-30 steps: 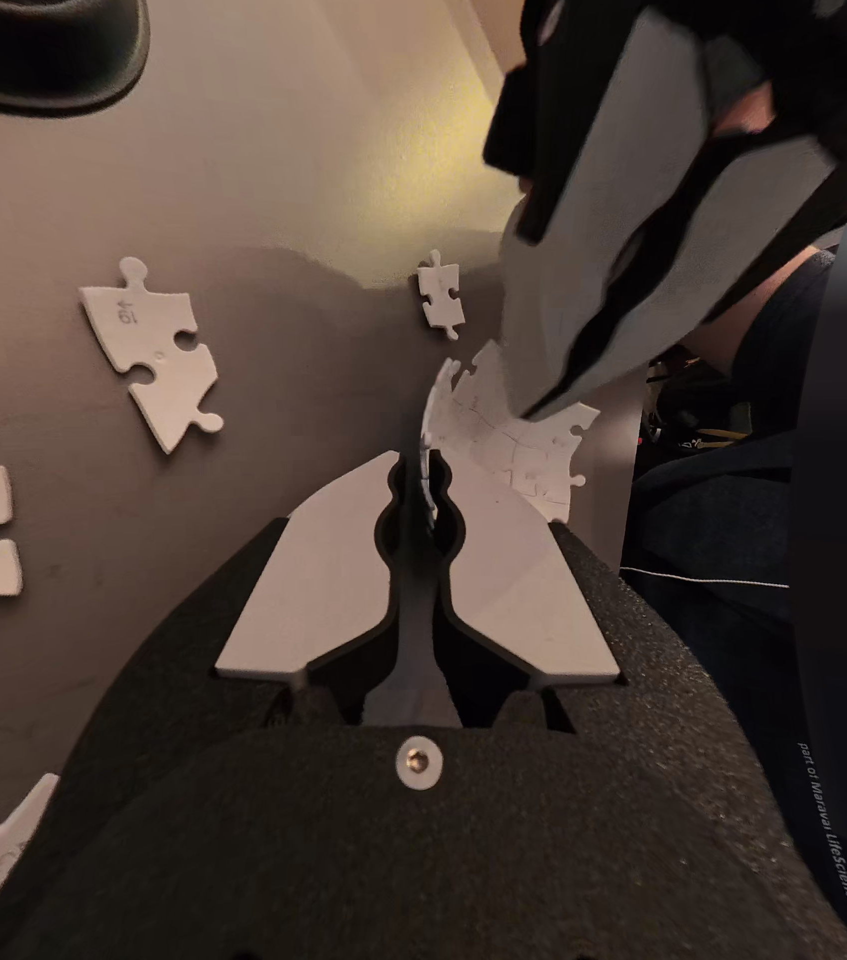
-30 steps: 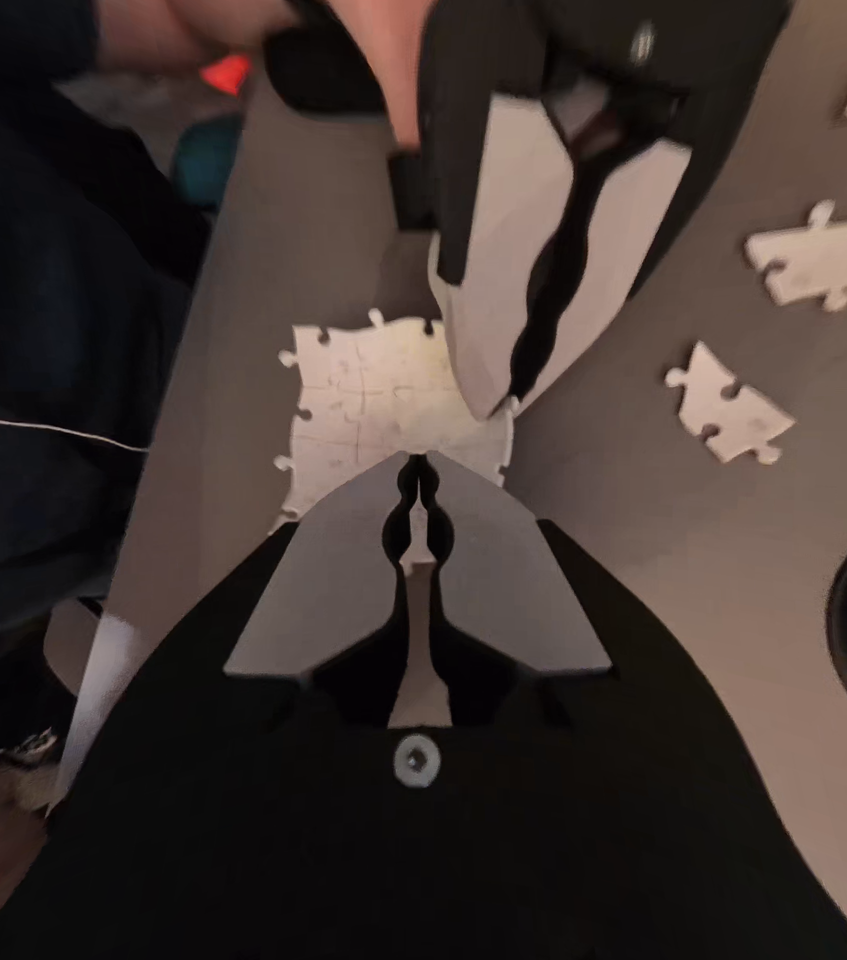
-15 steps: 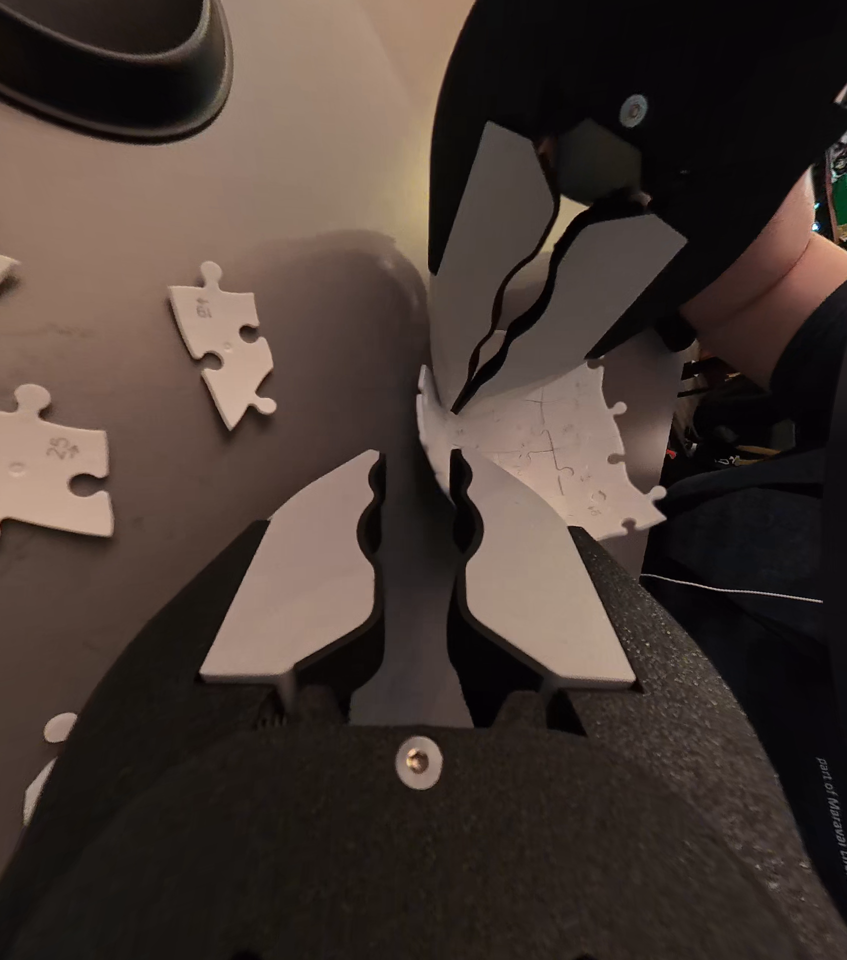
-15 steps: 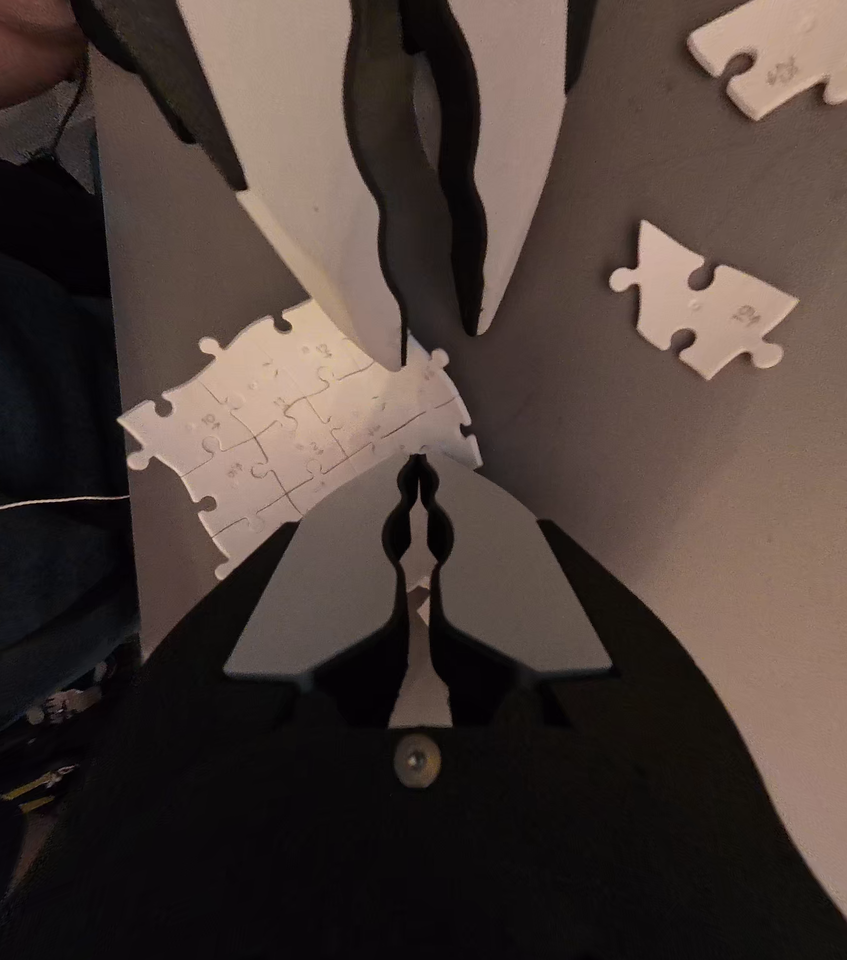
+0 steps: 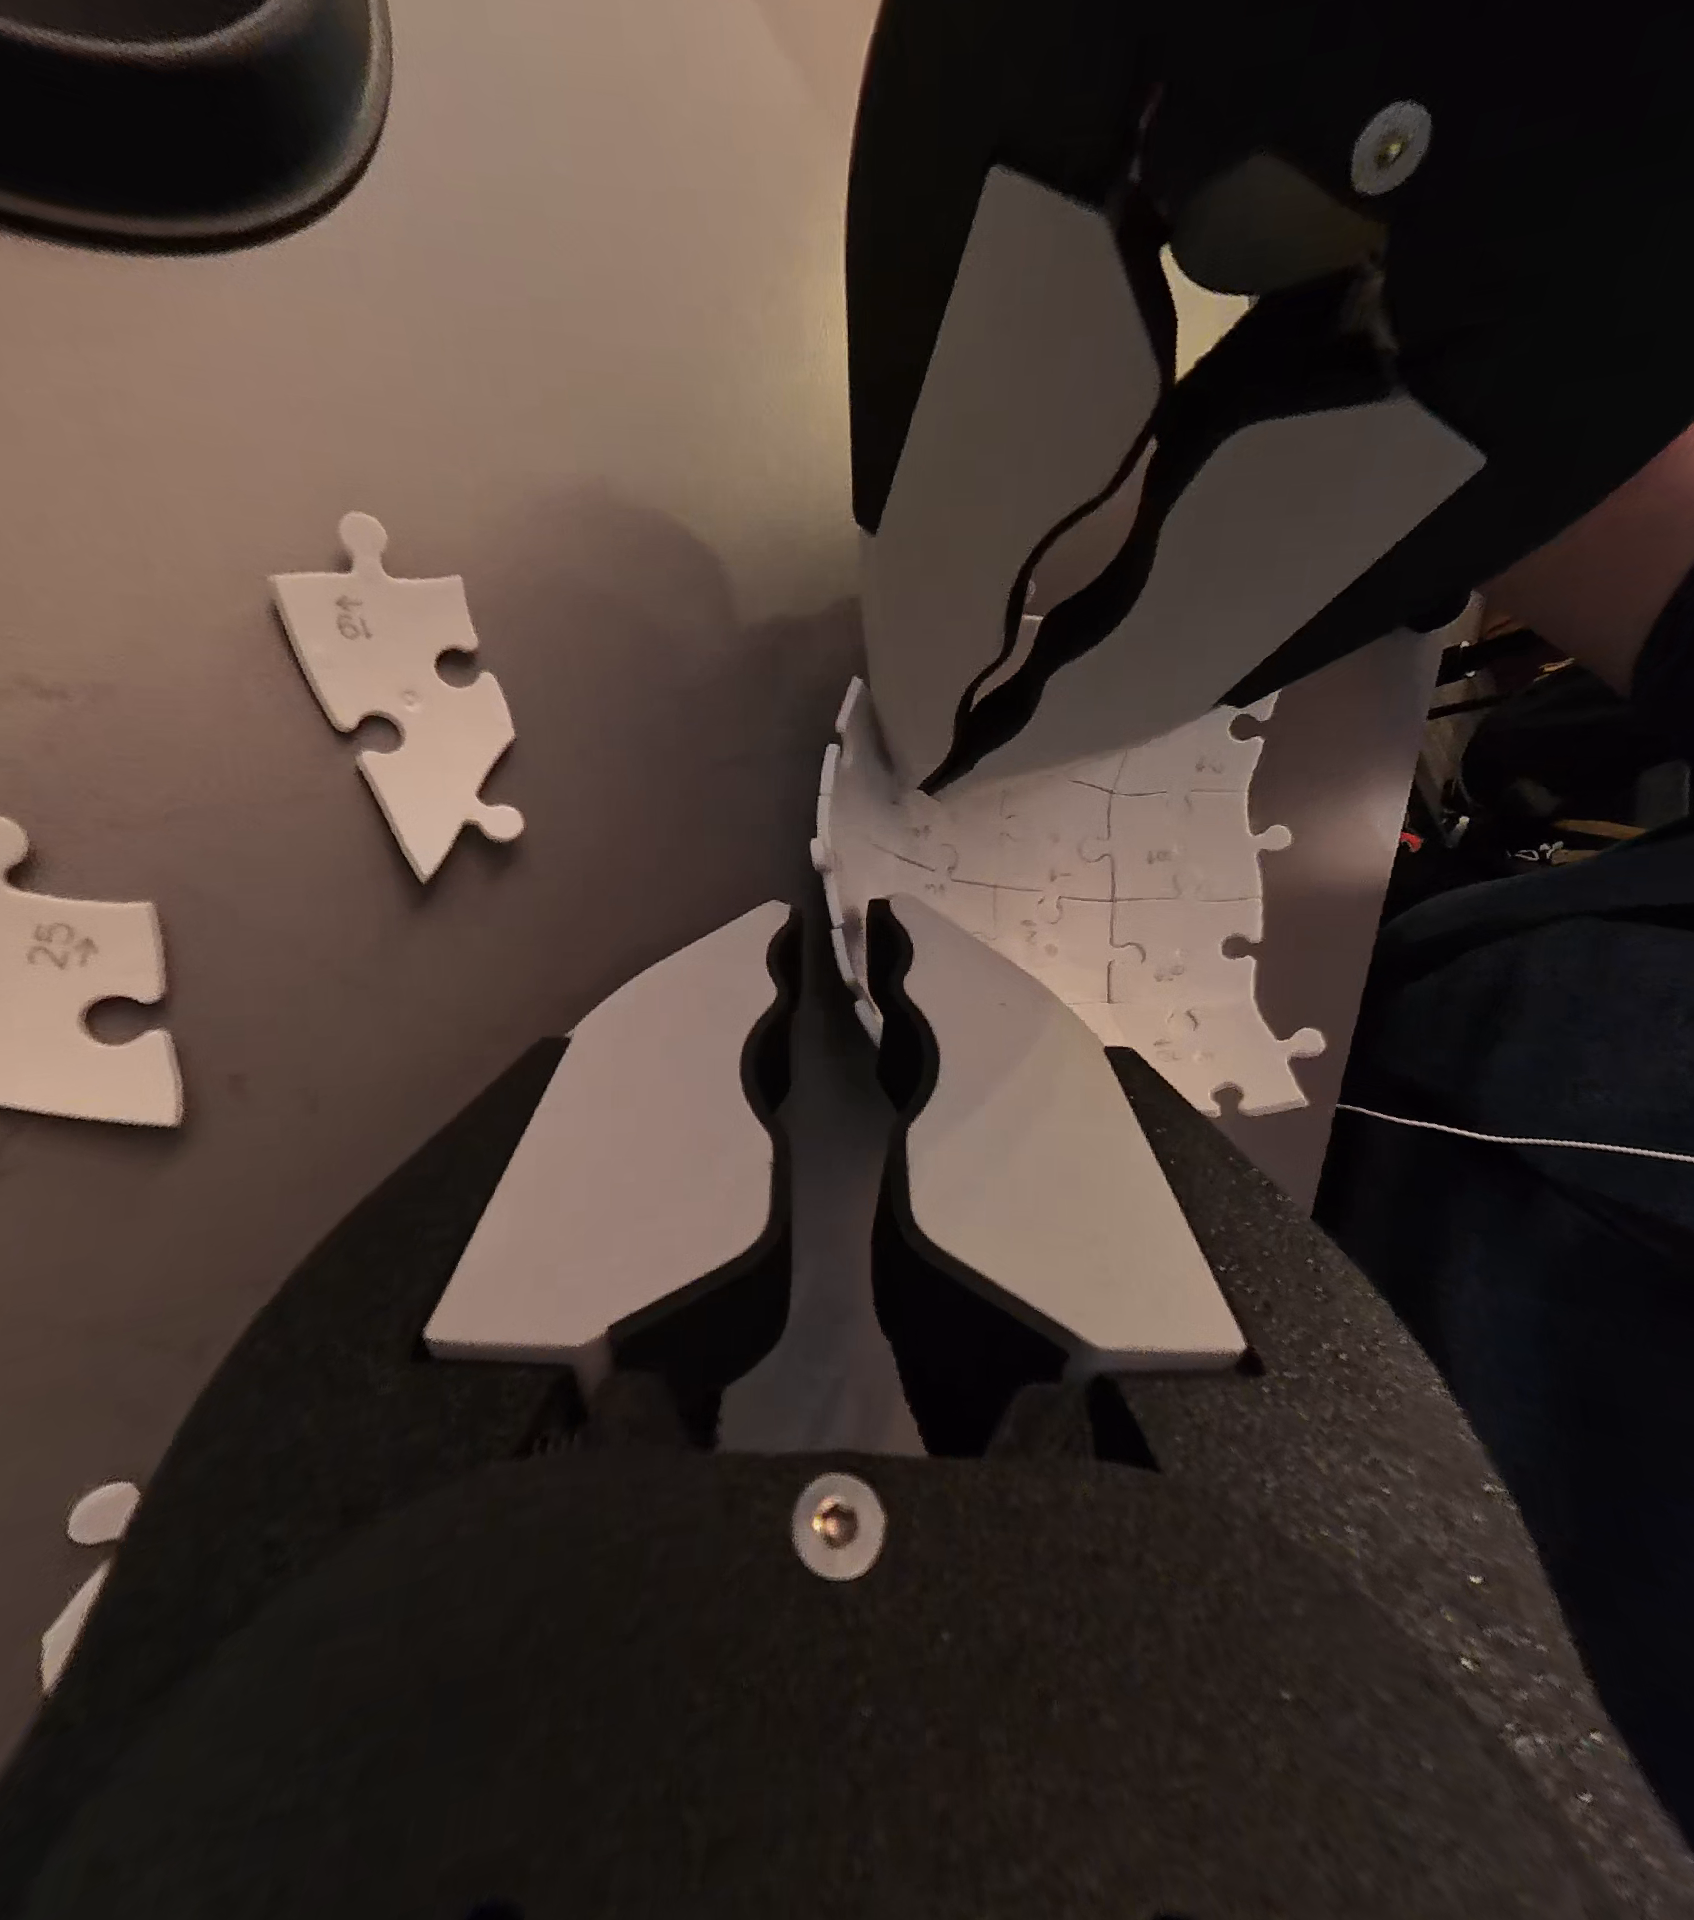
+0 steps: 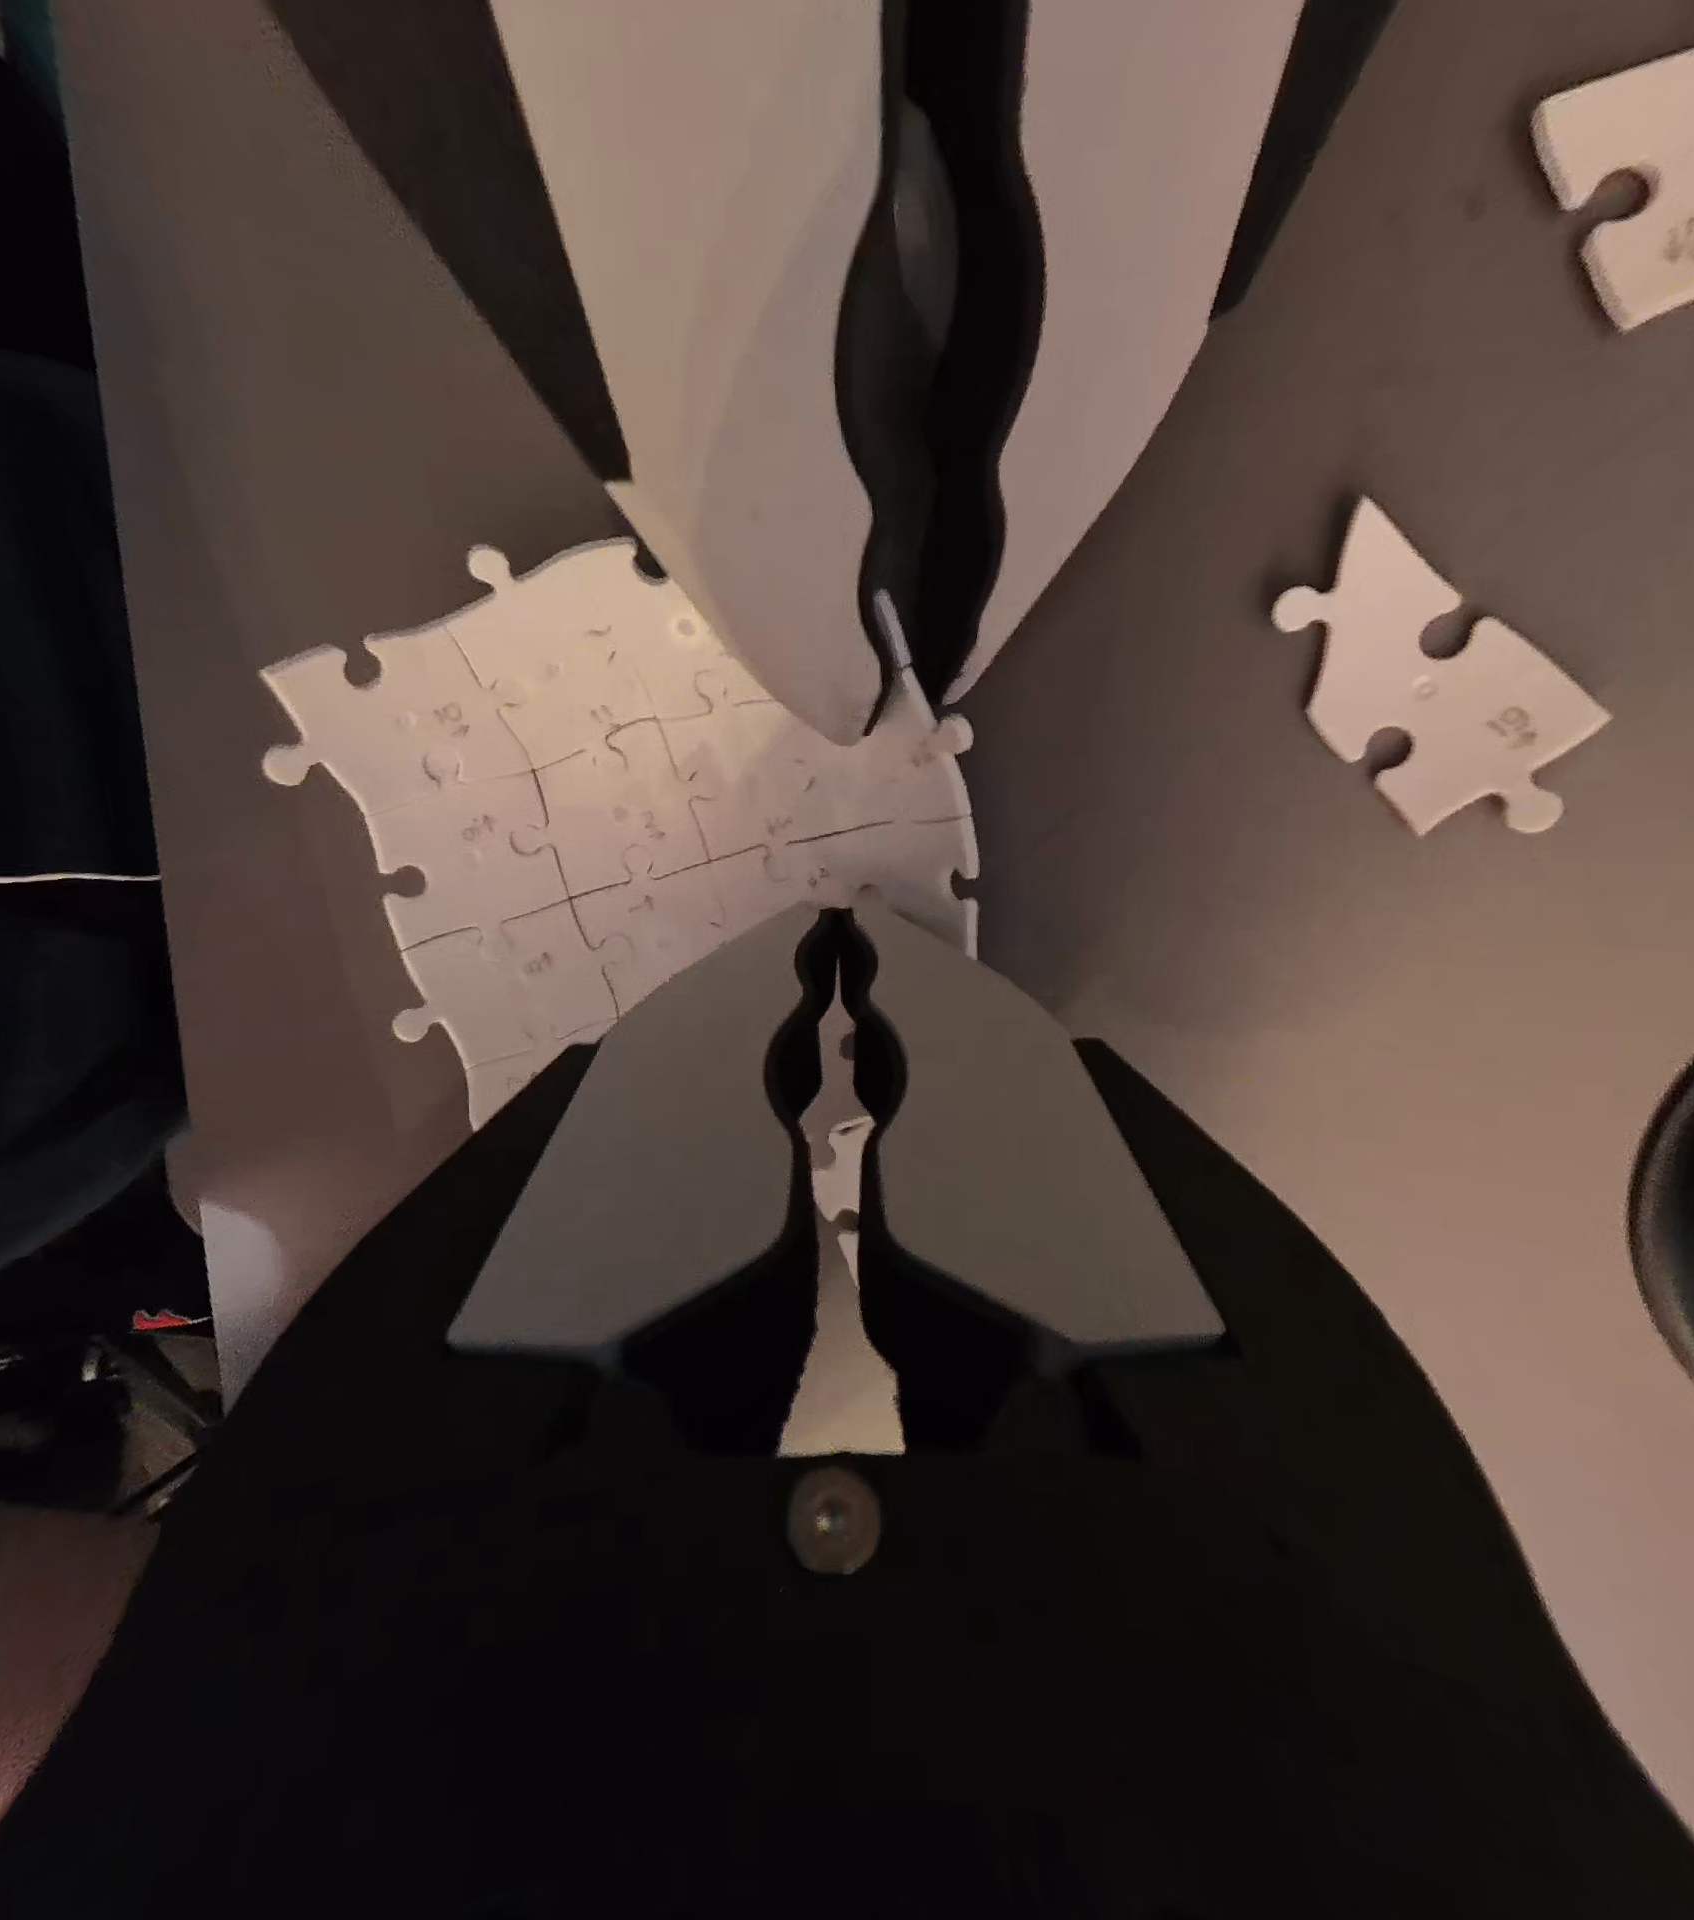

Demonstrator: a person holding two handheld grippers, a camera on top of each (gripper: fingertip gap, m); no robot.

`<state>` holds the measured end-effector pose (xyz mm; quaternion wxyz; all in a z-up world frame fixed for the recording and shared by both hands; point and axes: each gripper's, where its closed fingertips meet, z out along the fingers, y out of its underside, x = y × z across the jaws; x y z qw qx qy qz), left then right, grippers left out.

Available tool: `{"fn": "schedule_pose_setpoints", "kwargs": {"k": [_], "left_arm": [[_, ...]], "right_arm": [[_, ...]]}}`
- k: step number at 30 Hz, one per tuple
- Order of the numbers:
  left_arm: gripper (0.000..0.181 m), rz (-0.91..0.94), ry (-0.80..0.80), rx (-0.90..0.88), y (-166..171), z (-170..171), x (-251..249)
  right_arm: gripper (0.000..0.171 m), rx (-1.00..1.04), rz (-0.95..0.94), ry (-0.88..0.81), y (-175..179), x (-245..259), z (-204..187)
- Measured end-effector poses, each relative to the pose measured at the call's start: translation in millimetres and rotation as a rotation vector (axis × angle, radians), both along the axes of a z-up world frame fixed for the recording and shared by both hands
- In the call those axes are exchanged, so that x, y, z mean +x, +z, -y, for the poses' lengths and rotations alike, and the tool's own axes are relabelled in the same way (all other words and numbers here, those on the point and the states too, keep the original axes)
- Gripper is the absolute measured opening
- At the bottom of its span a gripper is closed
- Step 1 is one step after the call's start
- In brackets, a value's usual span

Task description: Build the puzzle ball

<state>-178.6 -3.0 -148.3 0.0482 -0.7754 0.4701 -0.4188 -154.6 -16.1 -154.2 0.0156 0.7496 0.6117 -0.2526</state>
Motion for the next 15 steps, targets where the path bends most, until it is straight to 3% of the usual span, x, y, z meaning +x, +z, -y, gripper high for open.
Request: {"fn": "schedule_pose_setpoints", "kwargs": {"k": [15], "left_arm": [[0.010, -0.007, -0.003, 0.006, -0.6, -2.3, 3.6]], "right_arm": [[0.001, -0.242, -0.038, -0.207, -0.1, -3.6, -10.9]]}}
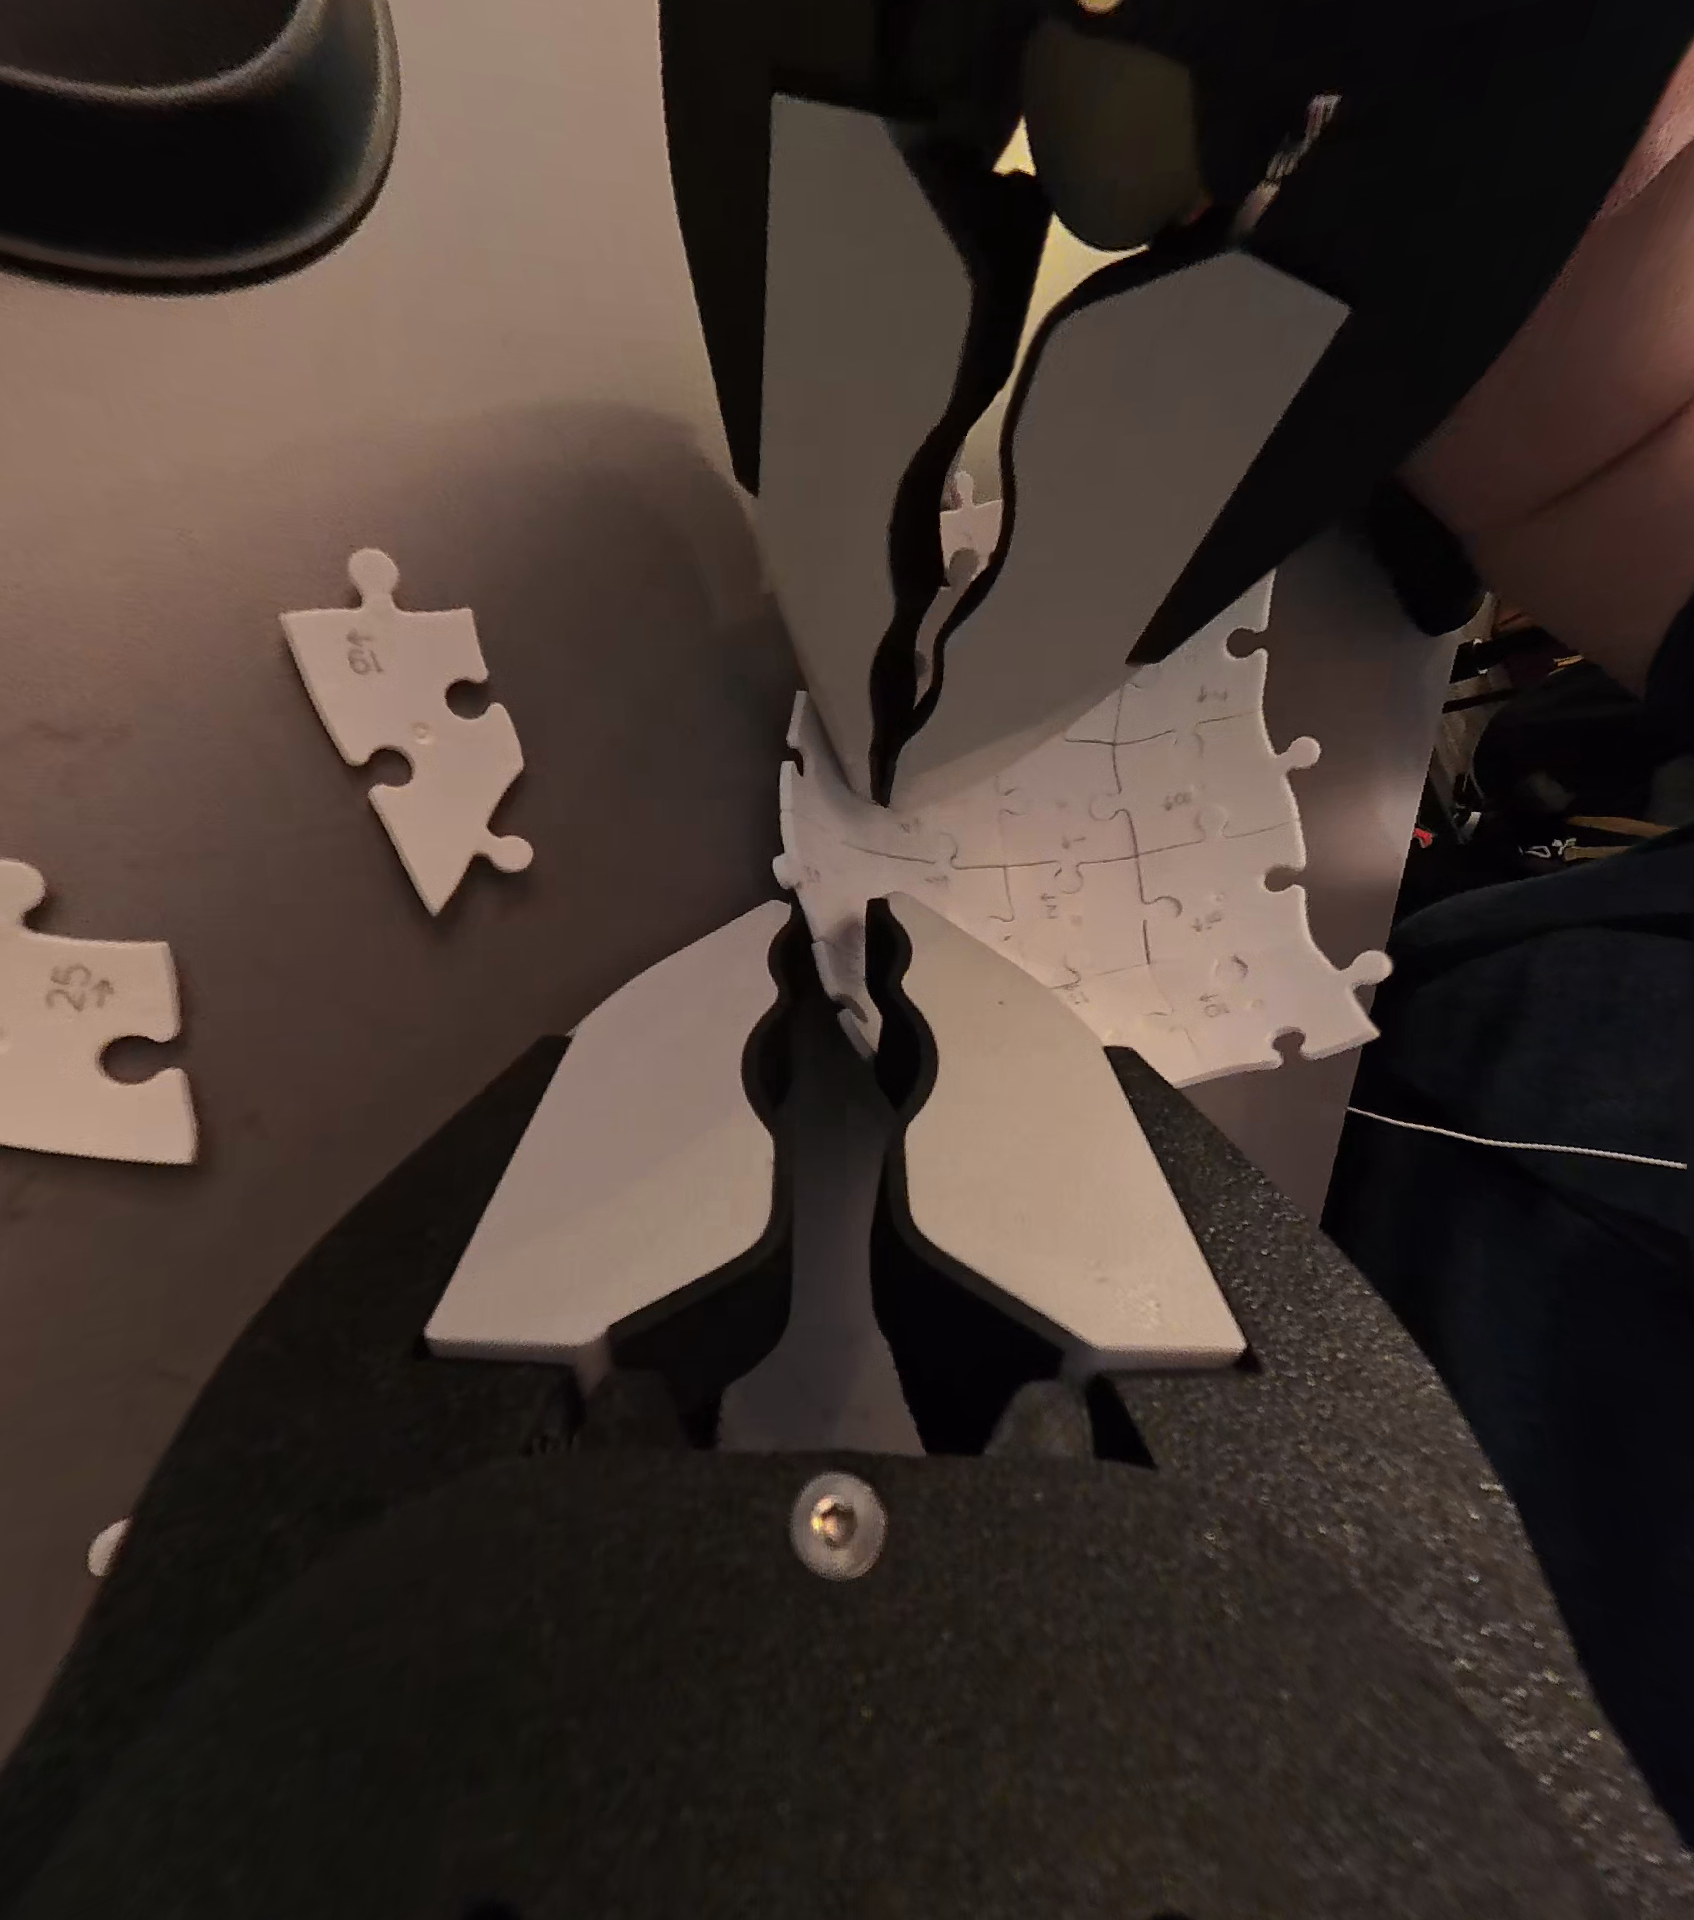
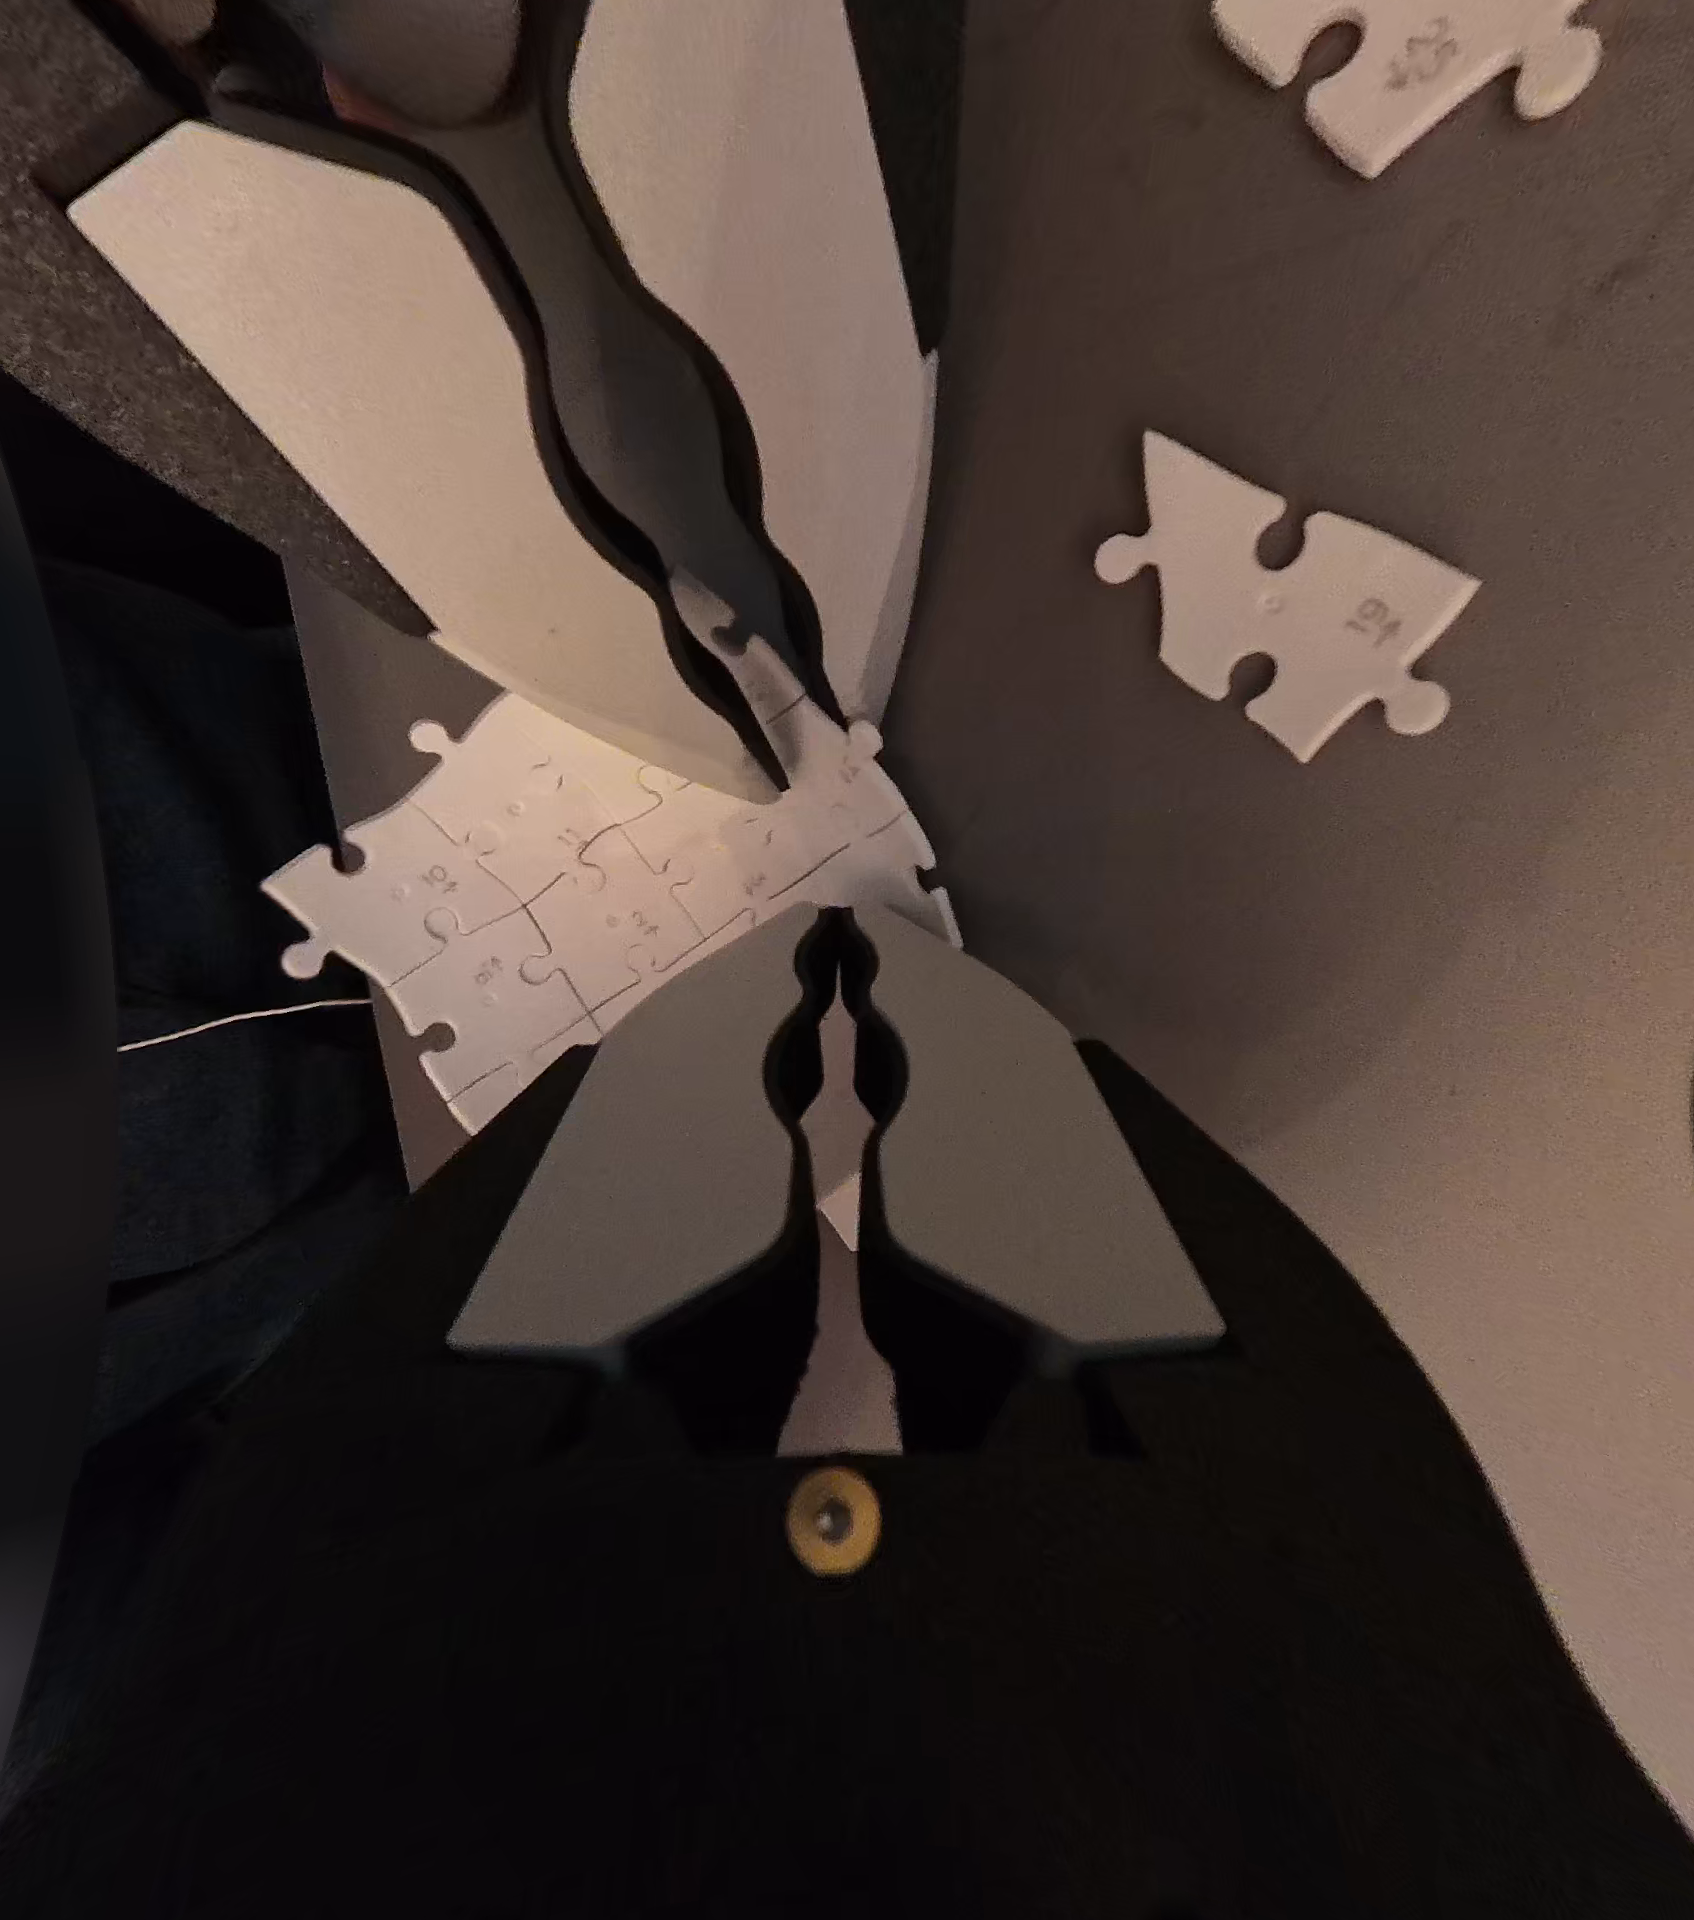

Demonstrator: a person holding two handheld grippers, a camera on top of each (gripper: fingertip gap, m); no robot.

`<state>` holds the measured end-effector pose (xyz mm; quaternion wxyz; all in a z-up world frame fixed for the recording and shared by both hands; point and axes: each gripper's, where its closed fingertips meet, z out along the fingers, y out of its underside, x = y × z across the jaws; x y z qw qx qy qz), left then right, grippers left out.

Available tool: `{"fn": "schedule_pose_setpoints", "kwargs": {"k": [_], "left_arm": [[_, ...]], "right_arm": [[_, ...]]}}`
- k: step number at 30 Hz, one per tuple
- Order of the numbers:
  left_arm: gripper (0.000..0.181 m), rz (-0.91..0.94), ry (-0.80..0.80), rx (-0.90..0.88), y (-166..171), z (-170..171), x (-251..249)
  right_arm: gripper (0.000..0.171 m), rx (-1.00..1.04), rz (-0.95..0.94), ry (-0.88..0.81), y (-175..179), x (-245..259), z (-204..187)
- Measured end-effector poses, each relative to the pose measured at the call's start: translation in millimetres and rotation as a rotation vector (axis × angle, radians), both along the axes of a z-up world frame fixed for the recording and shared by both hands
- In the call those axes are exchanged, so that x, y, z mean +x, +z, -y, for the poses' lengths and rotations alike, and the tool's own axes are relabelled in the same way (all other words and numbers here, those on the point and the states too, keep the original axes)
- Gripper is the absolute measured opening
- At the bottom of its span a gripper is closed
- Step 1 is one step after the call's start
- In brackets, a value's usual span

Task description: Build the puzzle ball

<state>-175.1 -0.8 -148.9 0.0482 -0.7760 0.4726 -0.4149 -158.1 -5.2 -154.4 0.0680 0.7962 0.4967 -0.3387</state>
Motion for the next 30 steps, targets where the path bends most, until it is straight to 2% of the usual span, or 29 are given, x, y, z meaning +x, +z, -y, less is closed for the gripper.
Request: {"fn": "schedule_pose_setpoints", "kwargs": {"k": [18, 30], "left_arm": [[0.014, 0.044, 0.030, -0.061, 4, -1, 1], [0.013, 0.061, 0.028, -0.081, 5, 1, -1]], "right_arm": [[0.001, 0.039, -0.002, 0.042, 0, 1, 1], [0.001, 0.119, -0.095, 0.015, 31, 15, -10]]}}
